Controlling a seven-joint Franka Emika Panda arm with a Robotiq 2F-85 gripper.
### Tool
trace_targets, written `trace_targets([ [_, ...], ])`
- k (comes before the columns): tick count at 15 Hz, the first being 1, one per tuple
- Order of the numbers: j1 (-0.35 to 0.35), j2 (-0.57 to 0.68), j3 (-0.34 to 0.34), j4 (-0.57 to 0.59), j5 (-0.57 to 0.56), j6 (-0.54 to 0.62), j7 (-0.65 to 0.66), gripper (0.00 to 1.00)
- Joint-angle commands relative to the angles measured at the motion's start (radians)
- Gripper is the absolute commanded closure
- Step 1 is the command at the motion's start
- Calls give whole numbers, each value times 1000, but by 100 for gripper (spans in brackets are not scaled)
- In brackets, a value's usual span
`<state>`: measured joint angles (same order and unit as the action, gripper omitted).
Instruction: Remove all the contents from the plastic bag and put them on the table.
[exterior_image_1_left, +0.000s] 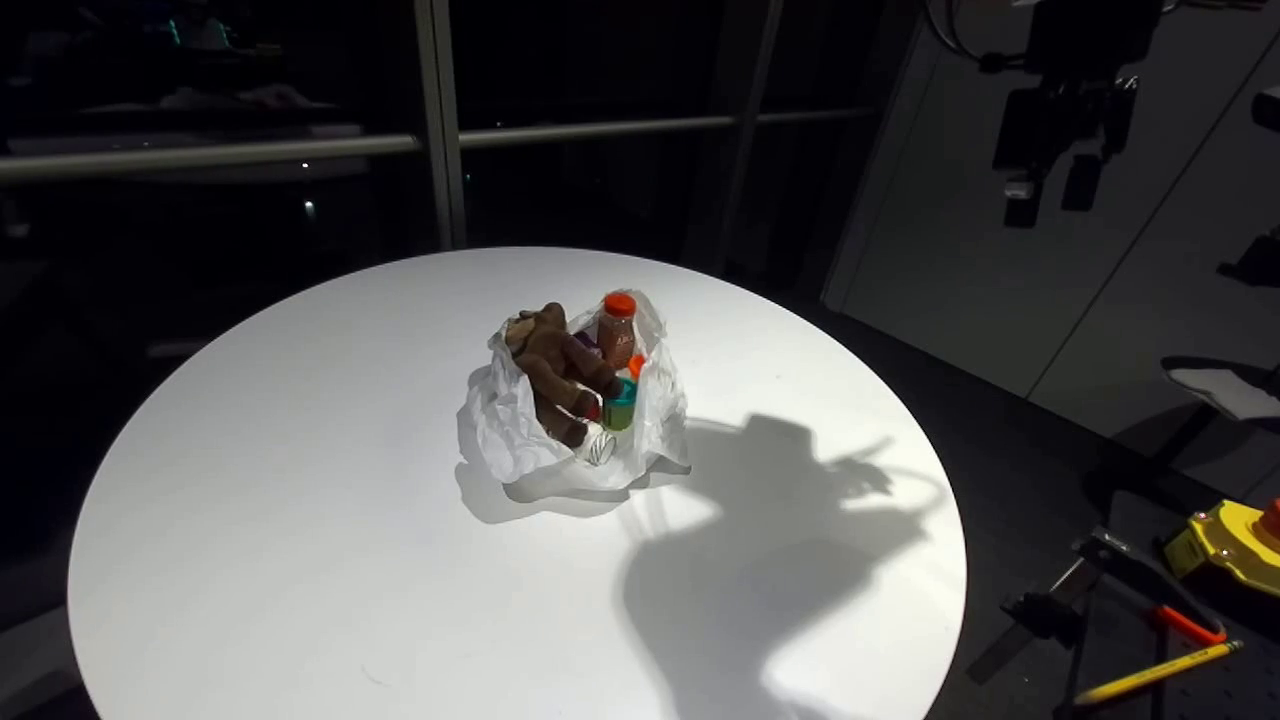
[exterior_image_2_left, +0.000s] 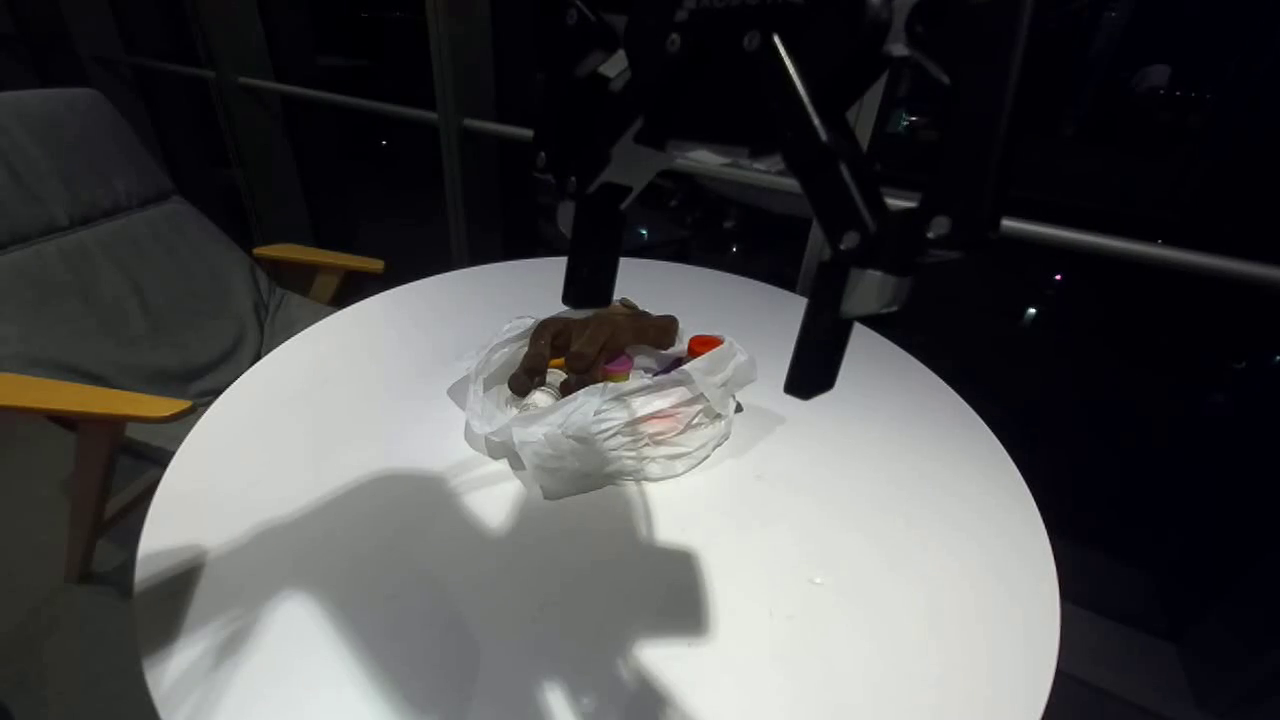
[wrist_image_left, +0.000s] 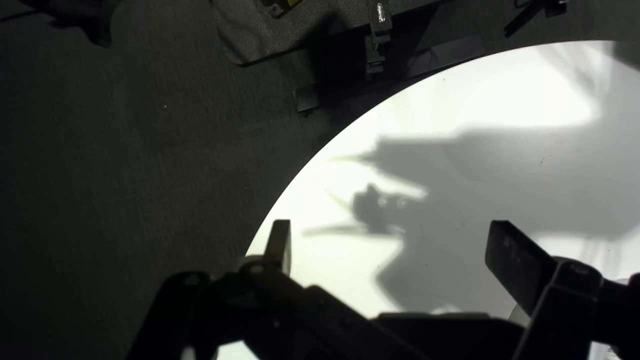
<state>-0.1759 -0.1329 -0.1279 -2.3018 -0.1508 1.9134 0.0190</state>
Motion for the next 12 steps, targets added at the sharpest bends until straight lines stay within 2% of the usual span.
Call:
trace_targets([
  [1, 8, 0, -8, 1, -1, -2, 1, 0],
  [4, 39, 80, 23, 60, 11, 22, 36, 0],
  [8, 119, 258, 97, 192, -4, 70, 177, 0],
  [12, 200, 472, 129, 352, -9, 172, 313, 0],
])
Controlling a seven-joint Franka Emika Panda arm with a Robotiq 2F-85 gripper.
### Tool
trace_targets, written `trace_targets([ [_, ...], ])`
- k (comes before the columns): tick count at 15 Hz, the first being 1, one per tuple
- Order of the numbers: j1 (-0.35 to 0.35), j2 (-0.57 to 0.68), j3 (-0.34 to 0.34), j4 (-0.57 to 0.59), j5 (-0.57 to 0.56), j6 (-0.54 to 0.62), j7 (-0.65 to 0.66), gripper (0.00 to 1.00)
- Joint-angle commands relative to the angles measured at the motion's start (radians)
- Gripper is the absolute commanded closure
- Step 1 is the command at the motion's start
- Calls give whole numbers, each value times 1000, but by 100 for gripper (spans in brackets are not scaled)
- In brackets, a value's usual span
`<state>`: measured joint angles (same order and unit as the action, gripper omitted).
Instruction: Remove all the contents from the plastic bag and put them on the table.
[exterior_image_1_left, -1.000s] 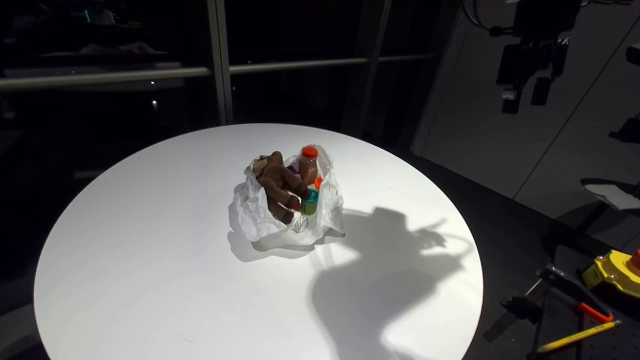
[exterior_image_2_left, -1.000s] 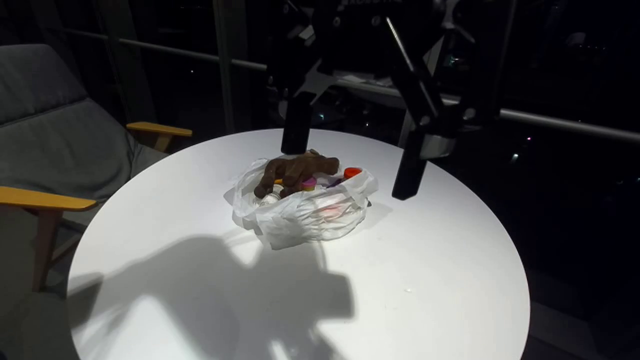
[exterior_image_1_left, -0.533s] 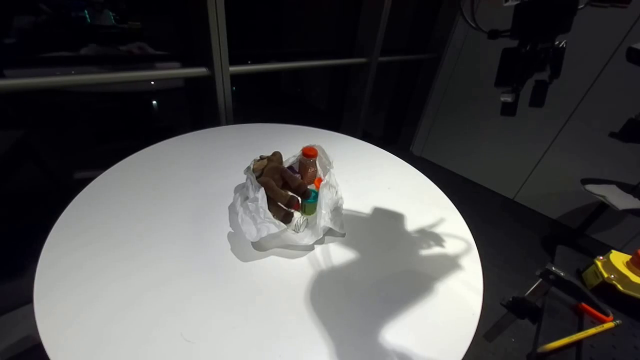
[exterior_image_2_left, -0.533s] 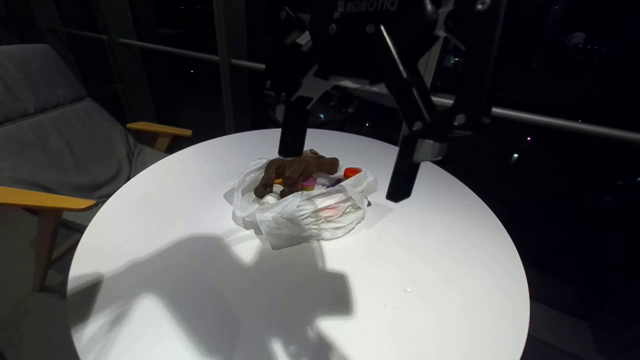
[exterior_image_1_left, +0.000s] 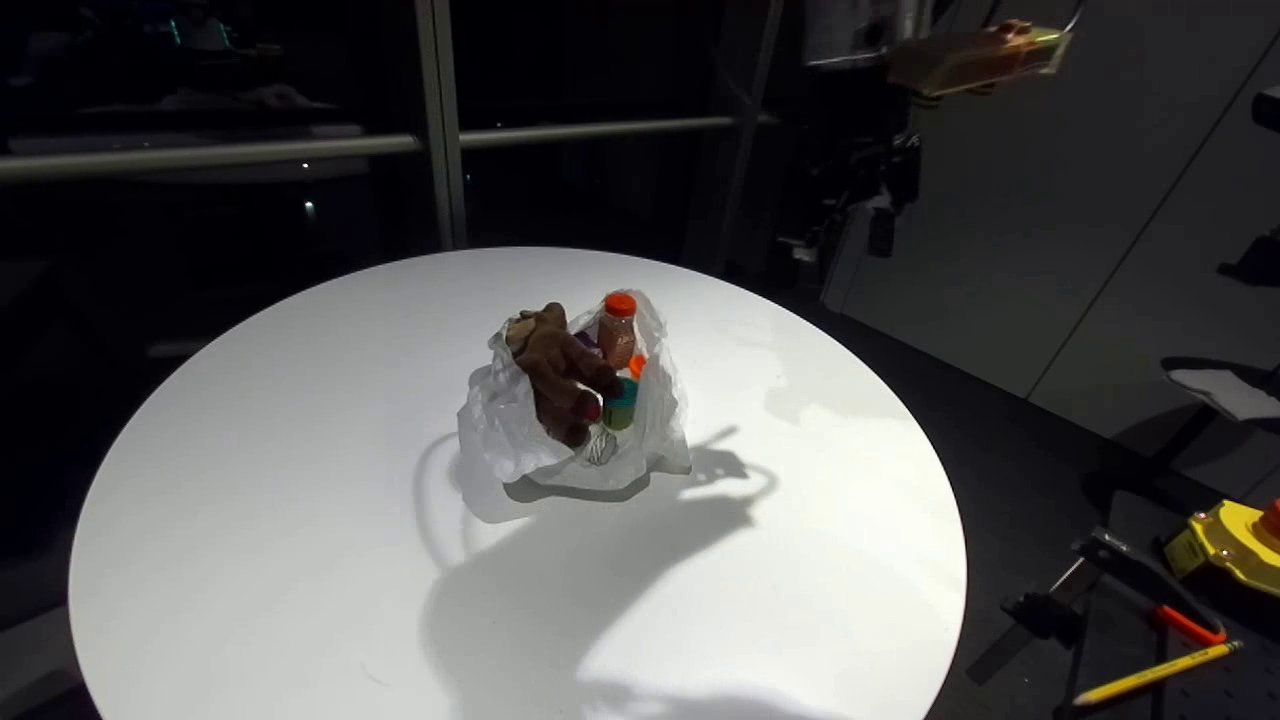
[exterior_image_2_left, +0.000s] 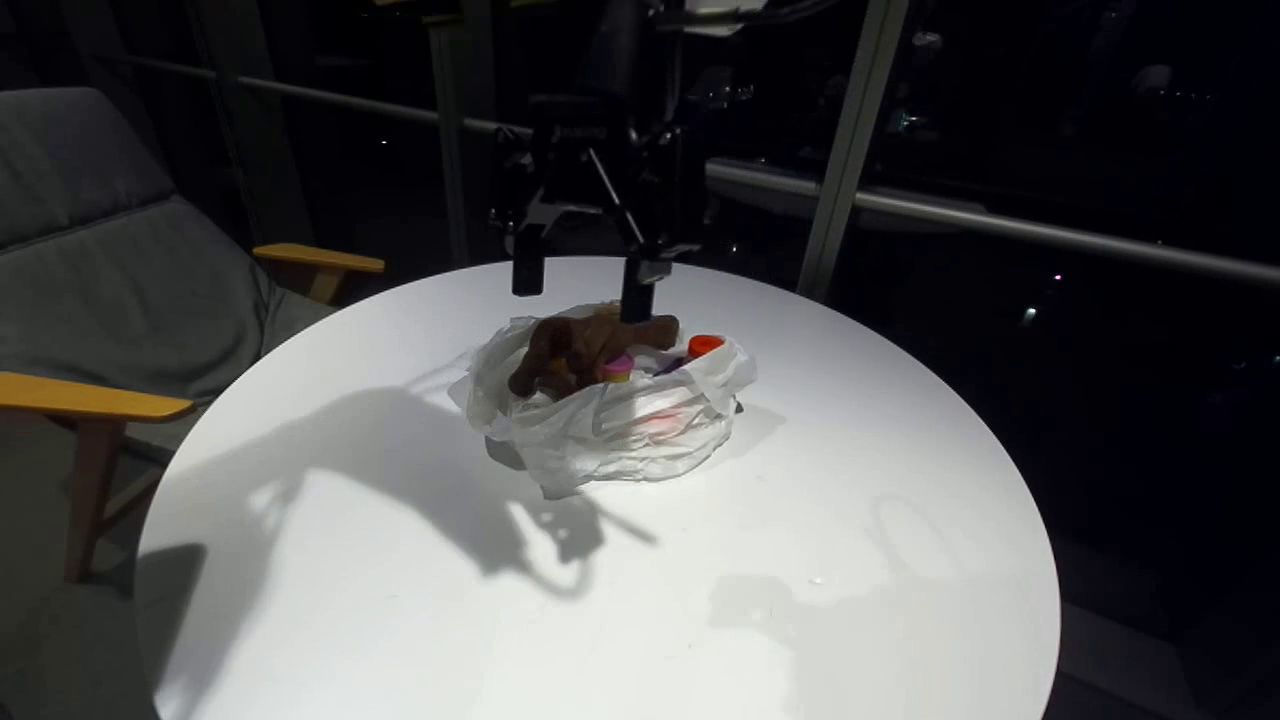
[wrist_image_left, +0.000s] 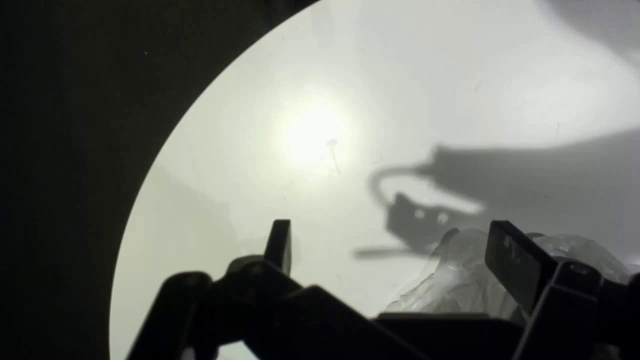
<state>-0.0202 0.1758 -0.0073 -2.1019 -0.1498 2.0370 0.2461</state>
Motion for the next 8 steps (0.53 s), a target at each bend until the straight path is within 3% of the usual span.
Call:
trace_targets([
  [1, 60, 219, 5, 185, 1, 129, 129, 0],
  [4, 95, 378, -3, 306, 56, 312, 187, 0],
  [8, 114, 563, -2, 499, 125, 352, 164, 0],
])
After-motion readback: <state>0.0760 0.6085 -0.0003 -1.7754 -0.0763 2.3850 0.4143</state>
